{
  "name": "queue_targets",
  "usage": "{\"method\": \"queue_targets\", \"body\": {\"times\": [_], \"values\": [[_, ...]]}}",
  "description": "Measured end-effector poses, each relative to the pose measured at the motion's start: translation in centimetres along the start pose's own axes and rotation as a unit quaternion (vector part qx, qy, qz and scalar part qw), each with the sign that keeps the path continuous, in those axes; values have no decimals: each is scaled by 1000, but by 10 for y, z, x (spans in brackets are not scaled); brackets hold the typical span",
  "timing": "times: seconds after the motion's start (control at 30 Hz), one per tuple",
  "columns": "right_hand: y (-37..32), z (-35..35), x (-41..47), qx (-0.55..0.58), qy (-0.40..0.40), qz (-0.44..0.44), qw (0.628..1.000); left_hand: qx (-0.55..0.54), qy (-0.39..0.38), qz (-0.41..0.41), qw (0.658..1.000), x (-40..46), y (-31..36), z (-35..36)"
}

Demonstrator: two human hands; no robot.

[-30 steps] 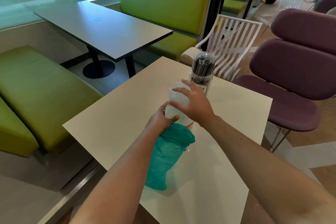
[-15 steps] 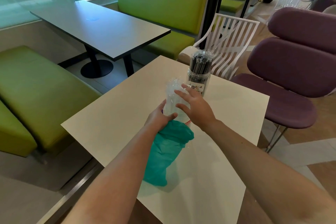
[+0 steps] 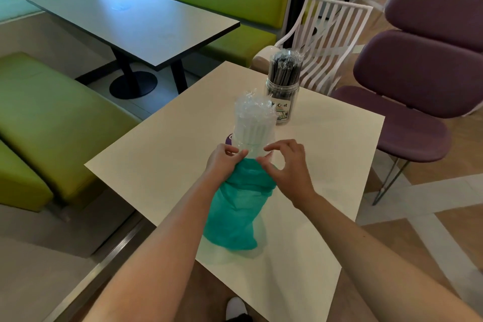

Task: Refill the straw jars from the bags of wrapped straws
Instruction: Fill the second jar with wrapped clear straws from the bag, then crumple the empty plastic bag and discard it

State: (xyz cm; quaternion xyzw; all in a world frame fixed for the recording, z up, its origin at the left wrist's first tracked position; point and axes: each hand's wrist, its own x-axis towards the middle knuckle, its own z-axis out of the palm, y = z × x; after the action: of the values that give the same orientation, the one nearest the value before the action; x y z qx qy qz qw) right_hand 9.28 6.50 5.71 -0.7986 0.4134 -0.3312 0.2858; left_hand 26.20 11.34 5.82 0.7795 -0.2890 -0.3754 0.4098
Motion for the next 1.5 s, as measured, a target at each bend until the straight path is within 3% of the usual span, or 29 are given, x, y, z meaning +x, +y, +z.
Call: {"method": "queue_targets", "body": {"times": [0.1,0.2,0.27,0.37,0.57,0.77,0.87,1.0,1.07,1.13,1.2,1.27,1.37,1.5], "values": [[-6,0,-11,36,-146,50,987,-4,-25,32,999,-13,3,0],[-6,6,-16,-33,-220,40,974,-59,-59,29,996,-23,4,2],[-5,8,-15,-41,-233,62,970,-105,-79,13,991,-30,5,2],[-2,6,-11,57,-240,143,959,-128,-88,15,988,-32,-5,0],[-5,-5,-4,253,-255,270,893,19,-215,28,976,-34,-40,-8],[-4,-9,-3,346,-285,352,822,144,-153,53,976,-30,-49,-5],[3,-9,-2,337,-282,357,825,188,-156,63,968,-27,-51,-8],[15,-6,2,375,-160,383,829,189,-124,55,973,-24,-58,-14],[23,-6,2,337,-146,364,856,194,-113,51,973,-23,-61,-17],[25,-8,1,282,-204,325,879,201,-115,55,971,-22,-62,-17],[22,-9,1,254,-299,296,871,205,-128,60,968,-22,-61,-15],[20,-7,2,238,-342,284,864,209,-140,66,966,-24,-58,-10],[25,-6,6,298,-281,315,856,206,-138,62,967,-24,-55,-8],[32,-17,15,425,-134,361,819,191,-104,39,975,-22,-55,-17]]}}
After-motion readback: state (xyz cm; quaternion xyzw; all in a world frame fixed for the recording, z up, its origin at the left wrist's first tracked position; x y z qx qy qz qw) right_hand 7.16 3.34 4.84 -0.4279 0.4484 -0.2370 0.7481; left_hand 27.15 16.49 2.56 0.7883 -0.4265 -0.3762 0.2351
